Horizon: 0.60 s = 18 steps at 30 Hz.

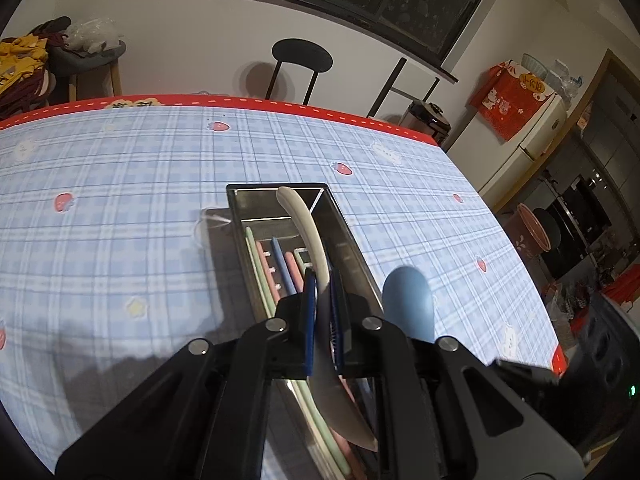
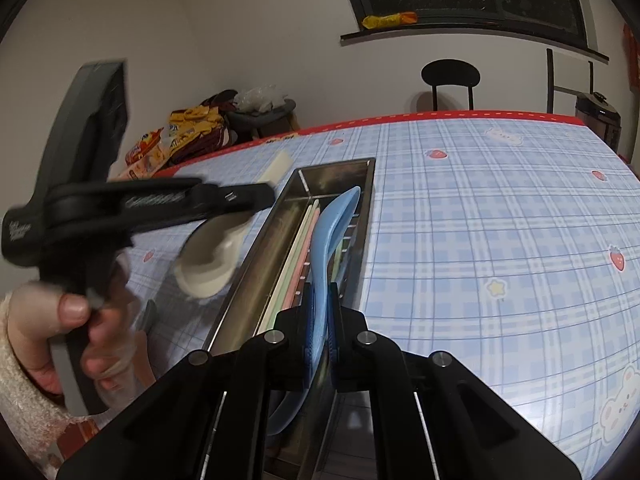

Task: Organize utensils
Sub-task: 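Carry both spoons over the steel tray and lower them in, then open both tools to release the spoons into the tray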

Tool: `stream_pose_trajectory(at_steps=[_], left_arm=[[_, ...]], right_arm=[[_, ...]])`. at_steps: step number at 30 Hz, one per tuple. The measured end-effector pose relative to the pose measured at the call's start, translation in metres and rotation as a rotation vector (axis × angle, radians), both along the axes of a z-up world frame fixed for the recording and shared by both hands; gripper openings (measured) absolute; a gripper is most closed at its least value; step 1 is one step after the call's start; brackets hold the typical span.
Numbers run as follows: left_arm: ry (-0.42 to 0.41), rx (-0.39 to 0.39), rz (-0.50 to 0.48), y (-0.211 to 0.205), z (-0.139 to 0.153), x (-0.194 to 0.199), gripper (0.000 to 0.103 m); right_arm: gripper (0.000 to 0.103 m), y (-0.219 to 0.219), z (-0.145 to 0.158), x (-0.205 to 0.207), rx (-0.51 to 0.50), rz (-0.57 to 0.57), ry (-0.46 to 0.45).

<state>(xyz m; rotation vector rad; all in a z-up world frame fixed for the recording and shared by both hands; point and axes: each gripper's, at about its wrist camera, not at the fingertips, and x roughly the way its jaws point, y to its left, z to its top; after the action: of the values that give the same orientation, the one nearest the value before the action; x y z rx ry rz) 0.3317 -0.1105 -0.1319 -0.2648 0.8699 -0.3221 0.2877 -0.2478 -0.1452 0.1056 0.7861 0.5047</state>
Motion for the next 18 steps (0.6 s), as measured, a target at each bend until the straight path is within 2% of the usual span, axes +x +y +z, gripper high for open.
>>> stream_pose_trajectory(at_steps=[12,18], left_arm=[[0.050,-0.002,0.007,0.001,-0.024,0.021,0.011],[0.046,-0.002,0.000,-0.003,-0.025,0.025,0.011]], right_arm=[[0.007,0.017,-0.013,0.003,-0.054,0.032,0.030],[0.007,0.020,-0.015,0.003,-0.058,0.043,0.038]])
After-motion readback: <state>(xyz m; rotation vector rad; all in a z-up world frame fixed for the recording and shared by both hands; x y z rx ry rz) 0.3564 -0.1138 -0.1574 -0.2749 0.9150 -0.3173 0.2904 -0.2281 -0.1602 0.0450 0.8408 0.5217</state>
